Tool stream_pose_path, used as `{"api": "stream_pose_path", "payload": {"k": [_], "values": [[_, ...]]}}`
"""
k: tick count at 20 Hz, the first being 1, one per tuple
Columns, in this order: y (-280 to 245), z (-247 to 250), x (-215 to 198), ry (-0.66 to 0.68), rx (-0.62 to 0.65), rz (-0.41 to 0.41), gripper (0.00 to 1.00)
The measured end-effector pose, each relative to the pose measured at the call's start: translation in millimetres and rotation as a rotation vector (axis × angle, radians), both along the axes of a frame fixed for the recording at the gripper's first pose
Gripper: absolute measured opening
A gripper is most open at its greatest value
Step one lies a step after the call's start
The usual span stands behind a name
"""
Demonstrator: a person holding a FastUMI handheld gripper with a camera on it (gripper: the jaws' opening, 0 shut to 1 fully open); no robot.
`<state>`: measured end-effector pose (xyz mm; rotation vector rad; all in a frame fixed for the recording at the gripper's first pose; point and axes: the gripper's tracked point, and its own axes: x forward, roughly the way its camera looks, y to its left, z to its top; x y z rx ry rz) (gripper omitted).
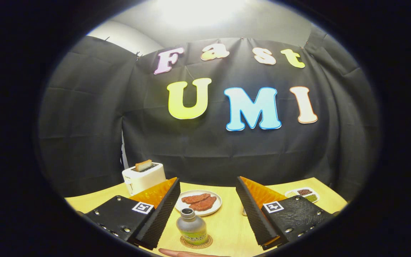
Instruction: Take the bottle from table, then pour the juice into the cup, finally place the bottle on the coaster
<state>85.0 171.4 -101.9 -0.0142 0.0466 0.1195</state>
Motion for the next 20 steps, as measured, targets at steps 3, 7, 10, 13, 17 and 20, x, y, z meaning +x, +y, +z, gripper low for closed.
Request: {"api": "stream_pose_path", "payload": {"k": [3, 7, 10, 13, 17, 20], "values": [[-19, 25, -5, -0.016, -0.018, -0.035, 0.96], [-39, 52, -16, -0.024, -0.029, -0.056, 0.96], [-50, 62, -25, -0.009, -0.023, -0.058, 0.96], [-63, 73, -32, -0.017, -0.037, -0.078, 0.96], [-73, 74, -38, -0.019, -0.054, -0.078, 0.96], [-83, 67, -46, -0.026, -0.049, -0.061, 0.96]]}}
